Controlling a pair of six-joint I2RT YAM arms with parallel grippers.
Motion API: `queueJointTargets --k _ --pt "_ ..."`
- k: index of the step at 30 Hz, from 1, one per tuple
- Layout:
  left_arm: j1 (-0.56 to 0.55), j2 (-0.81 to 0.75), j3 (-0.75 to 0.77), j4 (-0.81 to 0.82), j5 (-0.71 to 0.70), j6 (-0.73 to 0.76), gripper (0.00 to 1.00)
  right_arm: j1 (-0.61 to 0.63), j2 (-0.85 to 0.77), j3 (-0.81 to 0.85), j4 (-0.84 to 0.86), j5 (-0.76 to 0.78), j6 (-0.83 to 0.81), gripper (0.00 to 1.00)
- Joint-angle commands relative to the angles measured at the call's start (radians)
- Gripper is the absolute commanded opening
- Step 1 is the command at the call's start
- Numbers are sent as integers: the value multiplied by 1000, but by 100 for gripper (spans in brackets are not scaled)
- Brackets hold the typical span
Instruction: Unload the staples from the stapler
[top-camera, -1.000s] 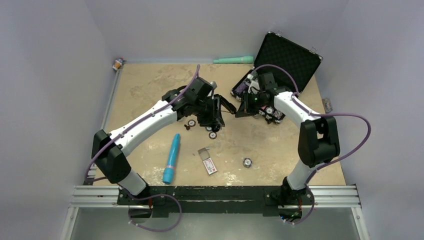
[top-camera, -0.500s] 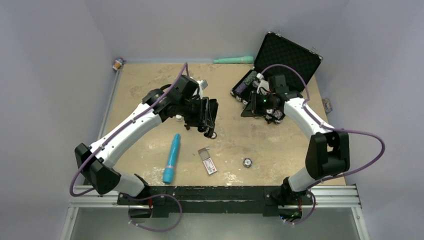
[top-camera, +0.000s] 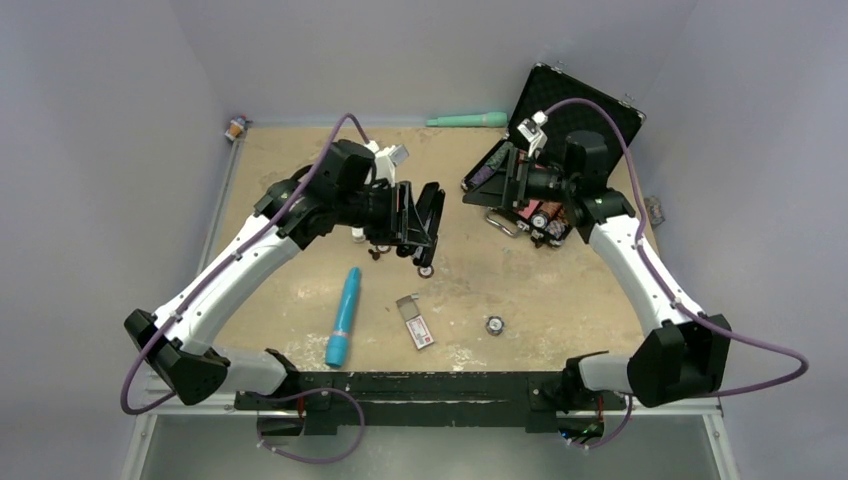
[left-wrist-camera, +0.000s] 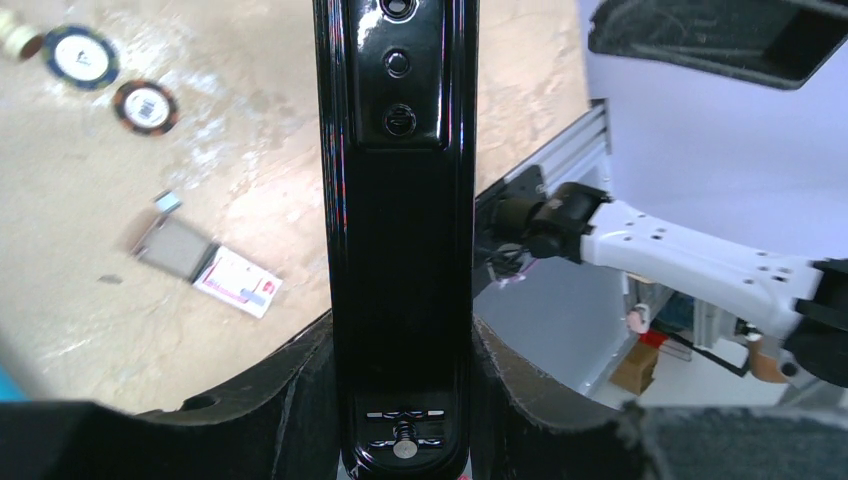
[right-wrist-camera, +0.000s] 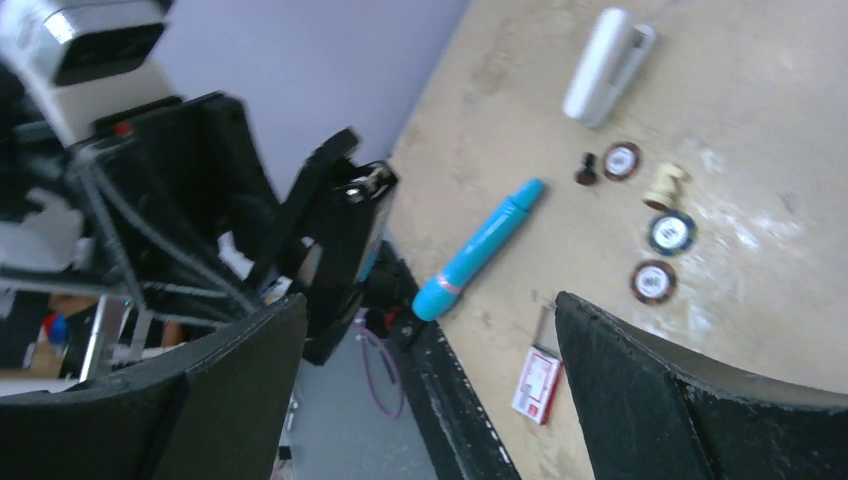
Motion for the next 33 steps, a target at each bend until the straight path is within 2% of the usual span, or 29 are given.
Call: queueJointTargets --k 1,5,15,23,27,30,33 --pt "23 -85 60 214 139 -73 0 4 -87 -33 386 -190 239 99" --pt "39 -112 47 357 226 -157 0 9 -132 -27 539 -233 328 99" --pt "42 -114 34 650 349 -363 0 75 -122 53 722 -243 473 99" --pt "42 -98 48 748 395 -427 0 126 -91 133 826 -218 573 97" --pt "42 -101 46 776 398 -445 0 131 -84 128 943 -205 672 91" --pt "43 -101 43 807 400 -461 0 140 -77 136 951 -191 682 79" --pt "42 -100 46 807 406 -455 0 152 -68 140 952 -183 680 72"
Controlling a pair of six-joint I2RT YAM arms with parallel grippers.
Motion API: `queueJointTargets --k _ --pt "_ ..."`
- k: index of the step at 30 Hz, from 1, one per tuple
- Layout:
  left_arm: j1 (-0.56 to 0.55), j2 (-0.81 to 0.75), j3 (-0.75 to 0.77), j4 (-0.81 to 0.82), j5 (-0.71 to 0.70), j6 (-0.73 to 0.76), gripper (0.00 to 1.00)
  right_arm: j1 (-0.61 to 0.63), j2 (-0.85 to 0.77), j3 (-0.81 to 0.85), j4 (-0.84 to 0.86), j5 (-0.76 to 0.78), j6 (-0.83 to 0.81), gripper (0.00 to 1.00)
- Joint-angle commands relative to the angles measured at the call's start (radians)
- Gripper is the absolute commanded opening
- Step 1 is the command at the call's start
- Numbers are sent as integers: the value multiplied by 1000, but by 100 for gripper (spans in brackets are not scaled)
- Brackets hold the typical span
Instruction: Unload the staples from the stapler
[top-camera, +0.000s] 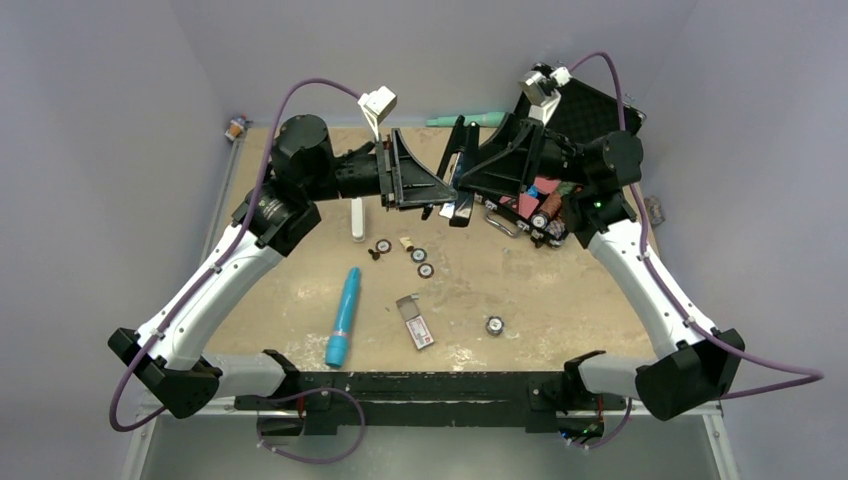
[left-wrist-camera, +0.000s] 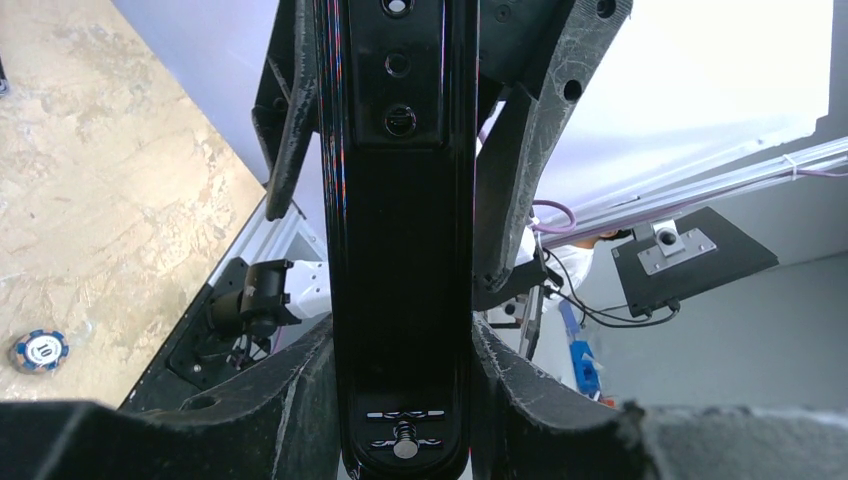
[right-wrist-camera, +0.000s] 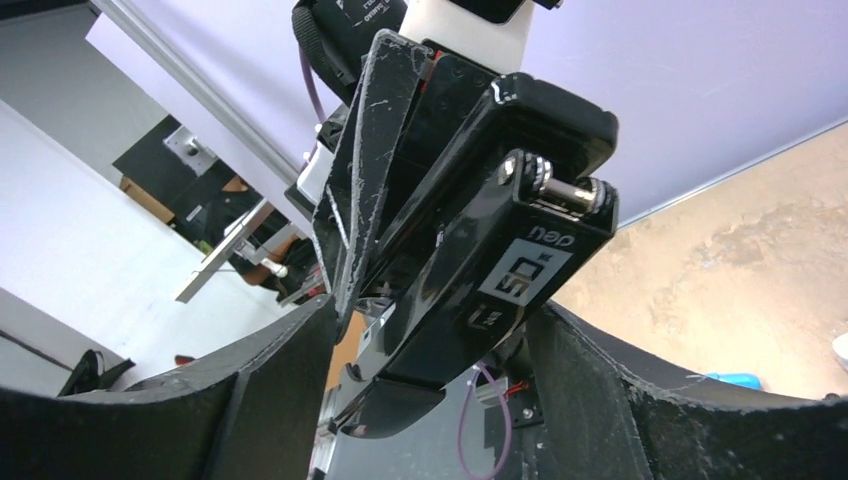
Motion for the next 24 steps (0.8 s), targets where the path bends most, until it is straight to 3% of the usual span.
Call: queueJointTargets --k 1,6,9,12,13,14,16,24 --pt "5 -16 48 130 27 -13 0 22 12 43 75 30 37 71" --pt "4 -21 61 84 16 25 0 44 28 54 82 43 39 62" --pt "2 -19 72 50 7 57 0 55 41 72 74 47 40 50" --pt "-1 -18 88 2 -8 97 0 62 52 76 64 48 37 28" --pt "-1 -16 93 -14 -12 110 0 65 54 75 57 49 31 5" --pt "-1 -16 98 -34 -18 125 0 68 55 75 37 47 21 0" --pt "-2 -14 112 -97 -43 166 0 69 50 66 22 48 7 0" --pt "-2 -58 116 -326 -179 296 65 69 17 80 -137 84 -110 0"
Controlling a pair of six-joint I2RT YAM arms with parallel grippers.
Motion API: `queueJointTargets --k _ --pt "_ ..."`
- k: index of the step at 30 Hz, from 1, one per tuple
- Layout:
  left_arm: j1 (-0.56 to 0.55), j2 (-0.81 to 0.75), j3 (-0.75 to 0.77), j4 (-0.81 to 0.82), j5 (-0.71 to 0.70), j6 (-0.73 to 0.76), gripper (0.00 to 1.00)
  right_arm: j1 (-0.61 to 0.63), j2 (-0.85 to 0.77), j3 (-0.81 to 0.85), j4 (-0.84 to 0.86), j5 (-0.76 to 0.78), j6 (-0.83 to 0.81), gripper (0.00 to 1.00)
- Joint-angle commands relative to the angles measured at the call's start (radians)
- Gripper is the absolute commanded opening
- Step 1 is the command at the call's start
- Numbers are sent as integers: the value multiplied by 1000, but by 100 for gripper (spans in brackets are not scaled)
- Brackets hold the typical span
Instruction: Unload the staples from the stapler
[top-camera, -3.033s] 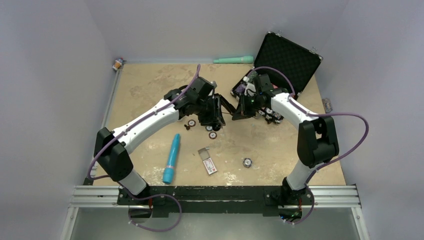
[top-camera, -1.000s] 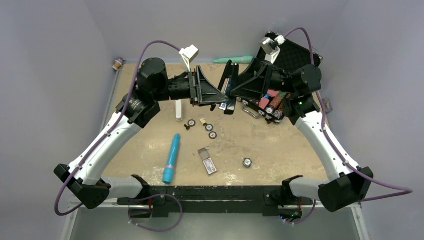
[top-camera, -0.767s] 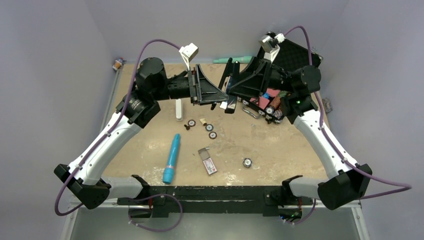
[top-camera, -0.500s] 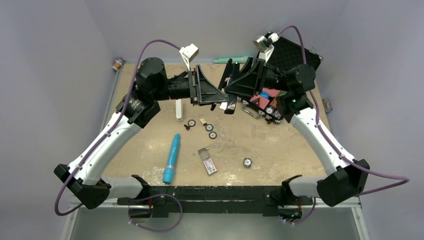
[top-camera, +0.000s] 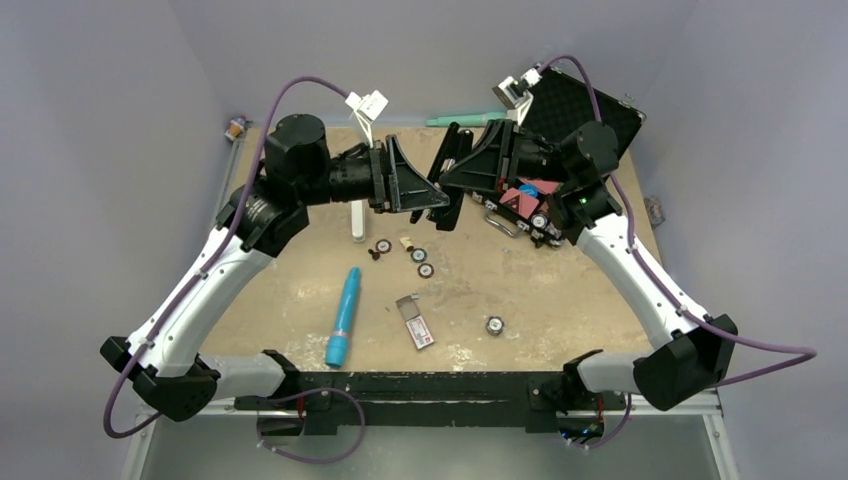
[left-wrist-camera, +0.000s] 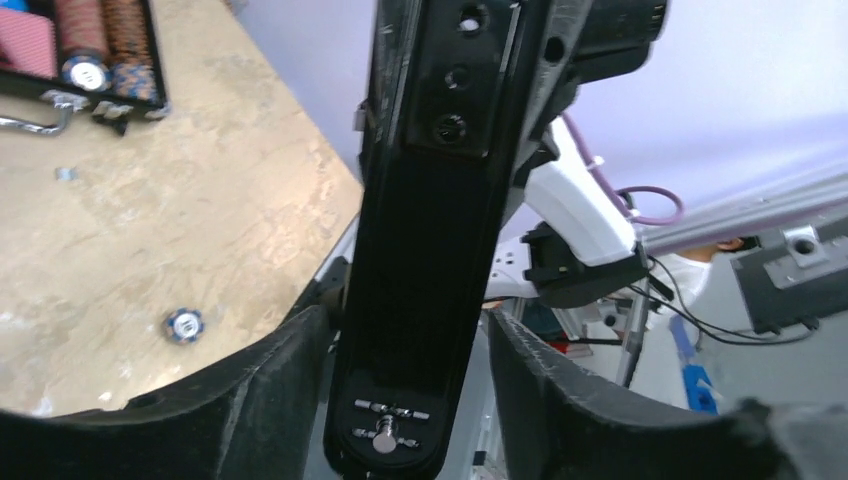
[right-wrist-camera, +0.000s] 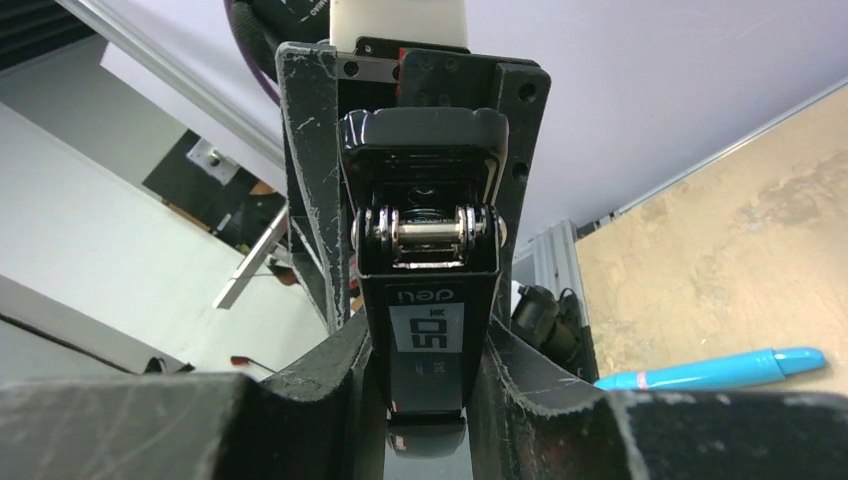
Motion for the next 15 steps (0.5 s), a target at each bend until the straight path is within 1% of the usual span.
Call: queueJointTargets --k 1,3,4,7,9,10,12,15 --pt "-1 -50 46 -146 -100 60 72 0 -43 47 -60 46 -146 0" --pt "0 -62 36 -172 -119 75 88 1 -49 48 -70 54 -152 0" --pt "1 -70 30 -180 -126 79 89 0 -52 47 -75 58 -156 0" --pt "2 -91 13 -208 -157 89 91 0 -55 51 -109 67 -188 0" --pt "8 -103 7 -231 -186 95 91 1 -53 71 -191 83 -244 0" --pt "8 -109 9 -256 -211 103 91 1 -48 89 -260 94 -279 0" --pt "18 -117 30 -347 -274 125 91 0 -39 127 -386 127 -365 0" --pt "34 -111 73 -512 -399 179 95 -1 -30 163 -510 167 -442 0"
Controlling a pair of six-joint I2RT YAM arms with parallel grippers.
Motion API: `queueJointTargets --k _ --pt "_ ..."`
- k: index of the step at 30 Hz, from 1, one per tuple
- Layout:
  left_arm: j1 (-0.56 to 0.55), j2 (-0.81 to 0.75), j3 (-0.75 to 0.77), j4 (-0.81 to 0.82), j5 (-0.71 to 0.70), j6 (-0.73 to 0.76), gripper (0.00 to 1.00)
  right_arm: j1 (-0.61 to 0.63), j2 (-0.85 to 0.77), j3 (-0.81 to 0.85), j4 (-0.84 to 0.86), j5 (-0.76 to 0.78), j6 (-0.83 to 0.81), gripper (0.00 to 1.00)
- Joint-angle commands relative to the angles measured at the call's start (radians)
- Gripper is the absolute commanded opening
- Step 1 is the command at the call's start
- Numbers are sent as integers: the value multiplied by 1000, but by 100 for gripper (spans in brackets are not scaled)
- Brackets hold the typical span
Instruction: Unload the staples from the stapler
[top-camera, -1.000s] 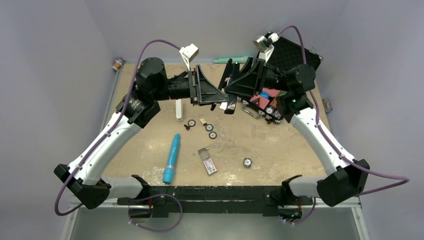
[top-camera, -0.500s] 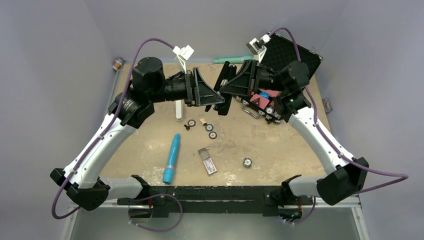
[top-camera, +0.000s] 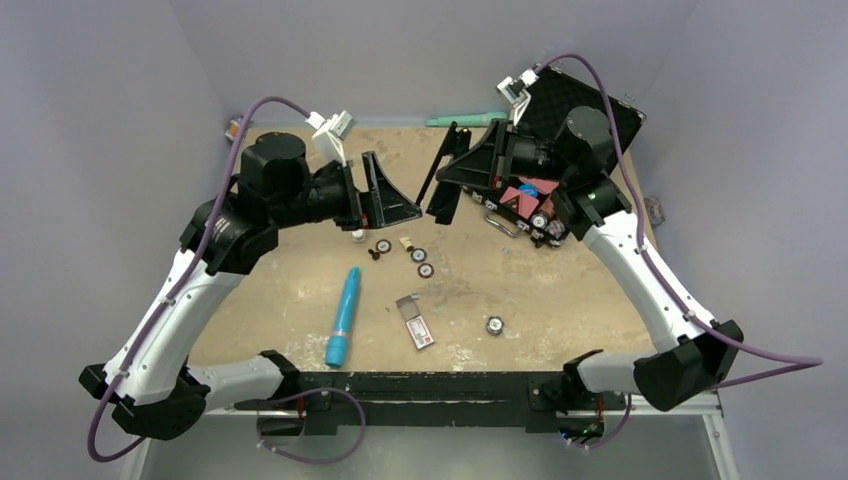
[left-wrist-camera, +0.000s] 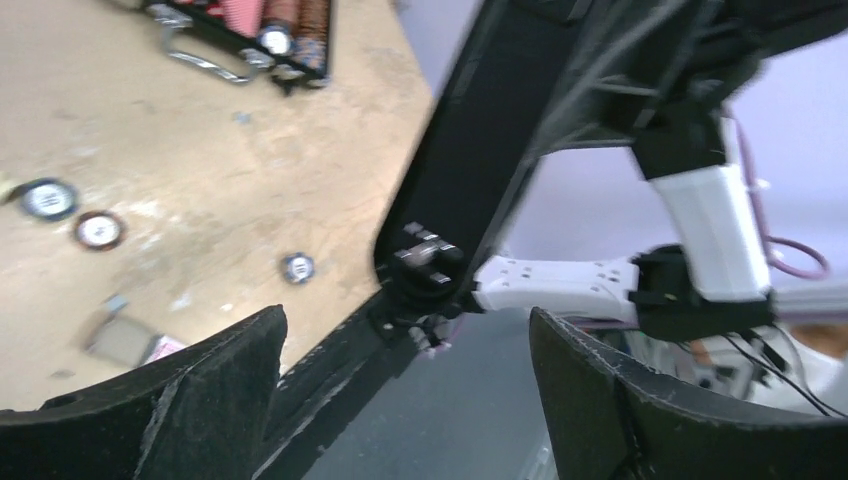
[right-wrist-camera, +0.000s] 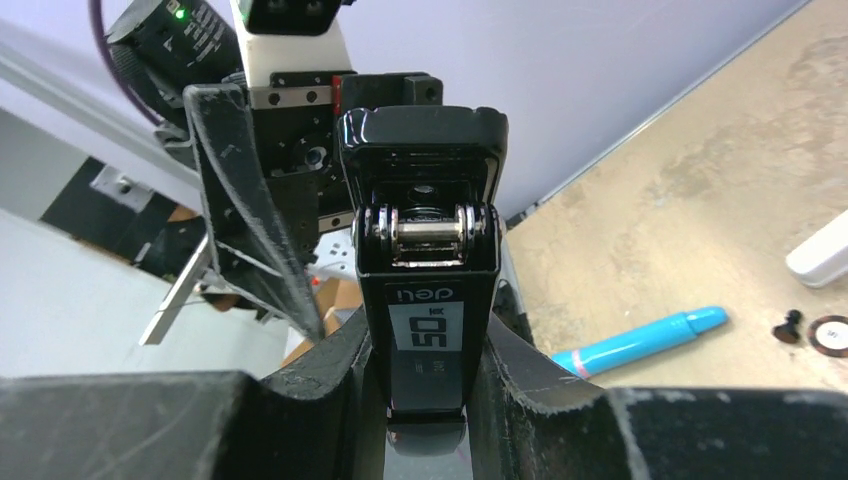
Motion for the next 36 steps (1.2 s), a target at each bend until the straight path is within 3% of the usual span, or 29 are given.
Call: queueJointTargets --k 1,10,18,31,36 --pt "27 -3 76 -257 -207 103 95 0 -21 105 -186 93 -167 0" --pt "61 -81 -28 -503 -558 203 92 -1 42 193 -502 265 -350 0" --pt "81 -286 -322 -424 -718 210 94 -1 267 336 -917 563 -505 0" --pt "87 -506 -629 -309 -803 230 95 20 522 473 -1081 895 -539 0" --pt "87 -576 -718 -291 -840 220 91 42 638 568 -1113 918 -560 0"
